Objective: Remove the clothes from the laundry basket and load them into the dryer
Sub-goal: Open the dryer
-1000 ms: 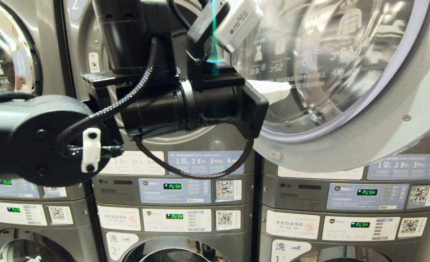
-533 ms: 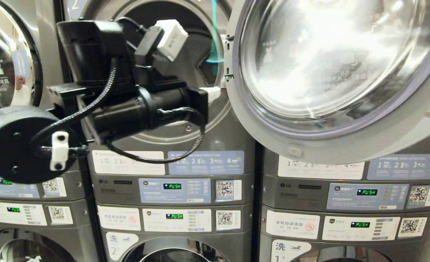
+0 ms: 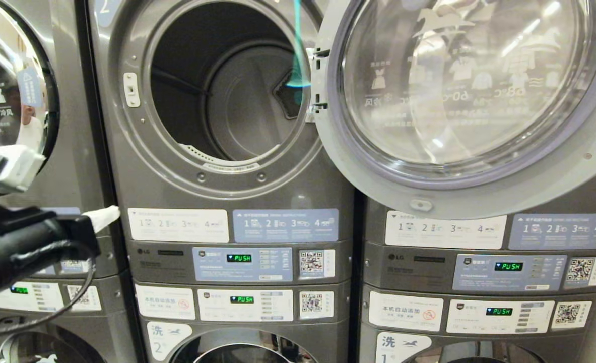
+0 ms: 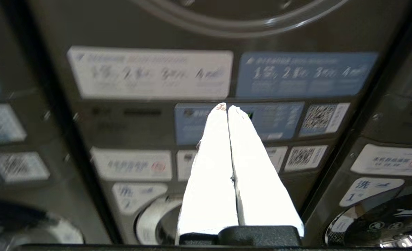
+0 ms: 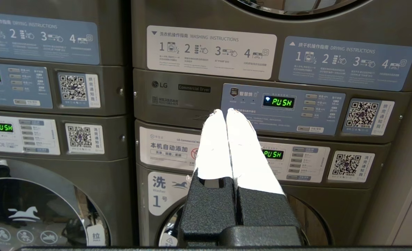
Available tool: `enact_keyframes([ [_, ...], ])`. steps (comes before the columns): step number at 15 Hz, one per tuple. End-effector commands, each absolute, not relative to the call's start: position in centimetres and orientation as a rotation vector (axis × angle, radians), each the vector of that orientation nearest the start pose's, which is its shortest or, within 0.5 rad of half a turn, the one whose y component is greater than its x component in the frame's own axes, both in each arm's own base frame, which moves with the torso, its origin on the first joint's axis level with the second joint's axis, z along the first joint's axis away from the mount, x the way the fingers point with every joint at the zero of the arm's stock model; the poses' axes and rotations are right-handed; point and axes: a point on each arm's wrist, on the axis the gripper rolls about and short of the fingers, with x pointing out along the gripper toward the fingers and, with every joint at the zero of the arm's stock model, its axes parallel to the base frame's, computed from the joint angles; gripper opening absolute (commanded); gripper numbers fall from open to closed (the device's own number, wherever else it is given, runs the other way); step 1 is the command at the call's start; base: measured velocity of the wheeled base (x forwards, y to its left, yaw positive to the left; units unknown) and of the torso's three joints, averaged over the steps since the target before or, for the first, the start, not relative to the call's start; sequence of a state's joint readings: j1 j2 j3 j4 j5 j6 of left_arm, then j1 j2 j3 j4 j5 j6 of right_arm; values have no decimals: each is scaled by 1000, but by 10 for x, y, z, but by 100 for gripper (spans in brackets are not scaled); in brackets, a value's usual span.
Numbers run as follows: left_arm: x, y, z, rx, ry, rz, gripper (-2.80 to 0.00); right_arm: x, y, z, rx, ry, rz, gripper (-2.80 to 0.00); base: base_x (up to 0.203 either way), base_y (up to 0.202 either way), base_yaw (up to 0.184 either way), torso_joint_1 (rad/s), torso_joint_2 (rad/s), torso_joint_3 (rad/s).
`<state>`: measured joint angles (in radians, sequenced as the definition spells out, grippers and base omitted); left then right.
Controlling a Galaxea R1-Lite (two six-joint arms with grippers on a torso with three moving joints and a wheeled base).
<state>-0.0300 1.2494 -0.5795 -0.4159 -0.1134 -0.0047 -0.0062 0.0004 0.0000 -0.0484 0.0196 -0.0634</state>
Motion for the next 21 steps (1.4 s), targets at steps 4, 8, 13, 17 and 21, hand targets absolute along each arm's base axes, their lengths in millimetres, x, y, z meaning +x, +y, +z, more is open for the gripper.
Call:
enact_keyframes([
  [4, 80, 2, 154, -11, 246, -30, -280, -21, 1, 75, -59, -31, 14, -280, 0, 0, 0, 0, 0, 0],
  [8, 34, 1, 105, -7, 295, -4, -280, -21, 1, 75, -65, -31, 16, -280, 0, 0, 0, 0, 0, 0],
  [13, -5, -1, 86, 4, 183, -15, -280, -21, 1, 75, -60, -31, 12, -280, 0, 0, 0, 0, 0, 0],
  [17, -24, -1, 76, 70, -7, -9, -280, -21, 1, 75, -77, -32, 22, -280, 0, 0, 0, 0, 0, 0],
  [21, -23, 0, 74, 83, 15, -11, -280, -21, 1, 75, -106, -30, 25, -280, 0, 0, 0, 0, 0, 0],
])
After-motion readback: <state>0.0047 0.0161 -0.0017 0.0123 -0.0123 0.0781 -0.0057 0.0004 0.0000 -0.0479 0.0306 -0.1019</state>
